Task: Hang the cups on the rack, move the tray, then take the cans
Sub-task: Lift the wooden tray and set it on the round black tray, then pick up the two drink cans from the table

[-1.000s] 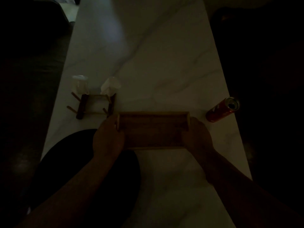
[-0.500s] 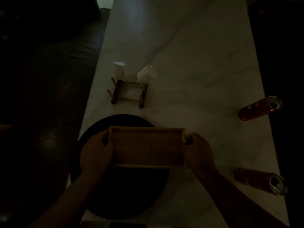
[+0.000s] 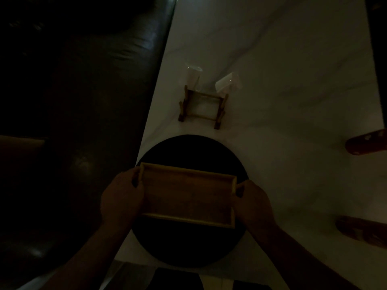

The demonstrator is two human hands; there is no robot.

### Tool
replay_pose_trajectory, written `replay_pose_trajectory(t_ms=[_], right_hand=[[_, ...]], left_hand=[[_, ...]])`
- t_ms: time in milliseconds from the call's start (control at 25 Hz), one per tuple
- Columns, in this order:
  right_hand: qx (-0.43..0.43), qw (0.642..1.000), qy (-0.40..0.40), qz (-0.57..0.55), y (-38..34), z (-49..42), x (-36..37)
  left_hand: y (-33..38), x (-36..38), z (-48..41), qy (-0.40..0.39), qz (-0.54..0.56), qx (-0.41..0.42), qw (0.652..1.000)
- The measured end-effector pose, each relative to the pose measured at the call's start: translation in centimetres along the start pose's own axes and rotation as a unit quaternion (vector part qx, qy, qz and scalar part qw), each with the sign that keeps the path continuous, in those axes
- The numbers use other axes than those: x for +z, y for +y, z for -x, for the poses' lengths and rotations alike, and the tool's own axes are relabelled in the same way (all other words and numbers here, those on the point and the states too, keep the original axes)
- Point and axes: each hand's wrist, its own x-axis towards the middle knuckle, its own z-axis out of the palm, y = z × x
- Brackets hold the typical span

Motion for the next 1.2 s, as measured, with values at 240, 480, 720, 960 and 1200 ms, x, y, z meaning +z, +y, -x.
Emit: replay_pose_trajectory(t_ms=[240, 480, 720, 960, 1200], right_hand=[[0.009, 1.000, 0.004, 0.000, 0.9, -0.1, 0.6], [-0.013, 1.000, 0.007, -0.001, 1.8, -0.5, 0.9], [-0.173, 0.957, 0.125, 0.195, 5.3, 1.2, -2.5], [-0.175, 0.958, 0.085, 0.209, 14.2, 4.7, -5.7], [-0.195, 0.962, 0.092, 0.169, 24.7, 8.3, -10.3]], left_hand=[[-0.8, 1.1, 0.1, -0.003, 0.025, 0.031, 0.999], [-0.4, 1.1, 0.3, -0.004, 0.022, 0.036, 0.999], [5.2, 3.0, 4.7, 0.018, -0.088, 0.230, 0.969], [14.2, 9.4, 10.8, -0.007, -0.124, 0.323, 0.938], [22.4, 15.5, 19.5, 0.009, -0.117, 0.375, 0.920]])
